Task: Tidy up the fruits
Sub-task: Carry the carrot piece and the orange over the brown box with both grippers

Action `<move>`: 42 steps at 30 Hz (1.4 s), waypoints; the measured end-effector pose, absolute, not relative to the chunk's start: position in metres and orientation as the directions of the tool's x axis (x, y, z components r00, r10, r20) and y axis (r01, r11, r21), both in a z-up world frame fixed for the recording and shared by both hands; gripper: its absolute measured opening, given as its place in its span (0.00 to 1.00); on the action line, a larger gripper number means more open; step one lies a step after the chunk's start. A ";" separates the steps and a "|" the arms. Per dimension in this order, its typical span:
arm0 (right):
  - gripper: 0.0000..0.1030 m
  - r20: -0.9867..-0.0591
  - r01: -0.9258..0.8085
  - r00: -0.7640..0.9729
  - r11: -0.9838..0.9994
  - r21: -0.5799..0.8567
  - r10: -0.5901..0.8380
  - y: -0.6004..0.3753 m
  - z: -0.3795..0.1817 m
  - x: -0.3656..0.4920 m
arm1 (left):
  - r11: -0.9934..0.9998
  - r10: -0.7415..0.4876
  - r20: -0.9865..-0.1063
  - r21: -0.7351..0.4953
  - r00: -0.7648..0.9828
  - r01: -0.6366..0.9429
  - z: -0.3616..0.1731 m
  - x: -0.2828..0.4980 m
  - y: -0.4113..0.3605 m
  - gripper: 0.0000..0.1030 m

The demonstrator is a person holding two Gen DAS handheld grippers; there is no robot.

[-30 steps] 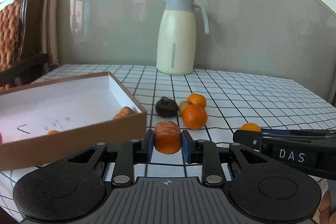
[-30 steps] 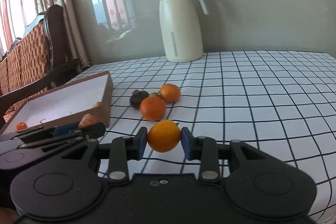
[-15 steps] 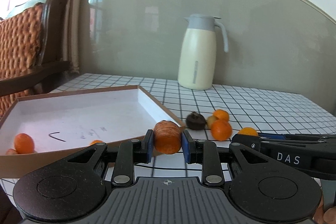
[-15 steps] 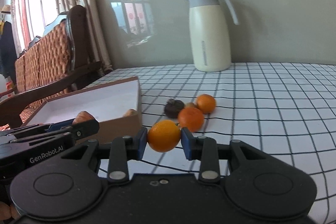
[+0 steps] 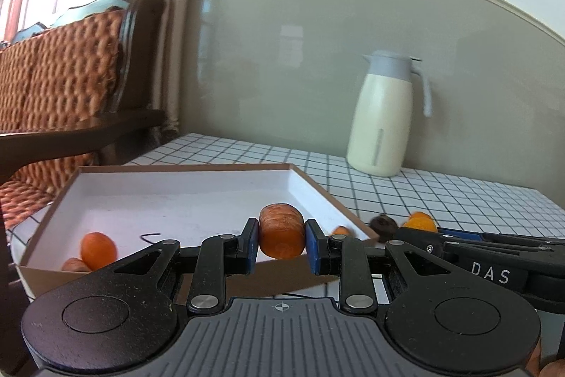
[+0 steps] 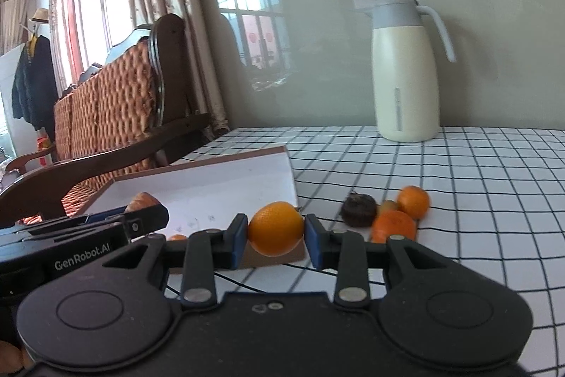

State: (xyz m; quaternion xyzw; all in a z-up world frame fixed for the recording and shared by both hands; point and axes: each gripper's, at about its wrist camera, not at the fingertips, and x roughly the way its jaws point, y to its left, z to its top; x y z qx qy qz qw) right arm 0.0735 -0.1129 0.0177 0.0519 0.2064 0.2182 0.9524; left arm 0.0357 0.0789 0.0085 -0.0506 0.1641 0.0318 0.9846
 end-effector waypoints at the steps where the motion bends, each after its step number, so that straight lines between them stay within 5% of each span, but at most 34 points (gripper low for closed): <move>1: 0.25 -0.368 -0.399 0.818 0.897 0.190 0.442 -0.110 0.018 0.075 | 0.992 0.055 -0.325 -0.093 0.944 -0.090 0.009 0.036 0.082 0.27; 42: 0.26 -0.374 -0.445 0.786 0.871 0.209 0.492 -0.042 0.016 0.140 | 0.907 0.327 -0.354 -0.141 0.876 -0.396 -0.001 0.062 0.180 0.27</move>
